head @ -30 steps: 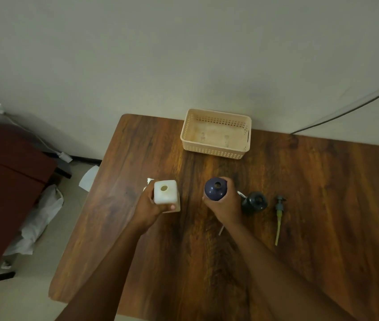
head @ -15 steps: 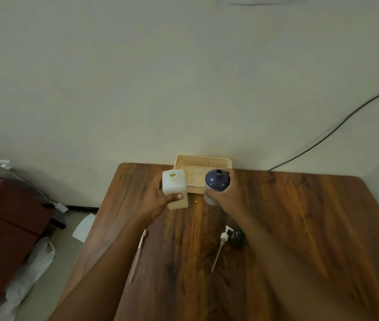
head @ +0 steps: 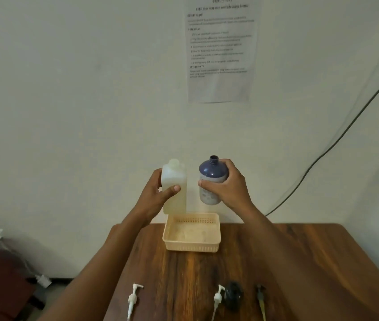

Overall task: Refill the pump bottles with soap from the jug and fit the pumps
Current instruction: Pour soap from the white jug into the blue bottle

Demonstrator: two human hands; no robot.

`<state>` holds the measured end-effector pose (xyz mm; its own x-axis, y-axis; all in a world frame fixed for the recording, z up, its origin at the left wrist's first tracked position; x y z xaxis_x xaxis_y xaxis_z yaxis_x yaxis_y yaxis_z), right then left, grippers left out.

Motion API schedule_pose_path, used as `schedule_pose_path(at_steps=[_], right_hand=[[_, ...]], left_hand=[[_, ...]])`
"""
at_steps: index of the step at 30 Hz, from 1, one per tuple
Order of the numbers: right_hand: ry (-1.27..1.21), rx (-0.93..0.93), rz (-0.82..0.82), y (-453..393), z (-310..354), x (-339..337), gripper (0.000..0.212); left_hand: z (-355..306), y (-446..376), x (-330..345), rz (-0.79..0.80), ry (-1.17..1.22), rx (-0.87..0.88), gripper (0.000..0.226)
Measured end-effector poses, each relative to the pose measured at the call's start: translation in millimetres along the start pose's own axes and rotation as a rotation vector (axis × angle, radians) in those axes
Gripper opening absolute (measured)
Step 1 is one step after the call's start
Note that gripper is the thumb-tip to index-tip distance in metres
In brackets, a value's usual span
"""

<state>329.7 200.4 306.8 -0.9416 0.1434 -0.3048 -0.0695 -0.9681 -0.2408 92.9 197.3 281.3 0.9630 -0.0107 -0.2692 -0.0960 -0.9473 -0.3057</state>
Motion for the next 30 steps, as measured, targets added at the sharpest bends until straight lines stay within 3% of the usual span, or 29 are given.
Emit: schedule_pose_path(at_steps=[12, 20, 30], right_hand=[[-0.123, -0.076, -0.035, -4.2, 59.9, -40.6, 0.06], [-0.133, -0.072, 0.002, 1.9, 61.2, -44.6, 0.061], [-0.114, -0.099, 0.028, 5.6, 69.1, -49.3, 0.062]], left_hand=[[-85.4, -21.2, 1.6, 0.021, 0.039, 0.114, 0.059], [-117.3, -24.0, 0.9, 0.078, -0.095, 0.174, 0.067], [-150.3, -30.2, -7.0, 0.214, -0.212, 0.236, 0.052]])
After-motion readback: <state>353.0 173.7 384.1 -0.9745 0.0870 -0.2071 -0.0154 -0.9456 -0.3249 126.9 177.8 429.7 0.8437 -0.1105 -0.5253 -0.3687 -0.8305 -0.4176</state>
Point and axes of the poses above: each hand's wrist, its own y-axis away from the middle knuckle, its own x-axis out of the palm, z = x × y, the point moved 5 cm from there along -y, towards the middle knuckle, and after that the axes turned 4 degrees about x, right-handed, at the moved point
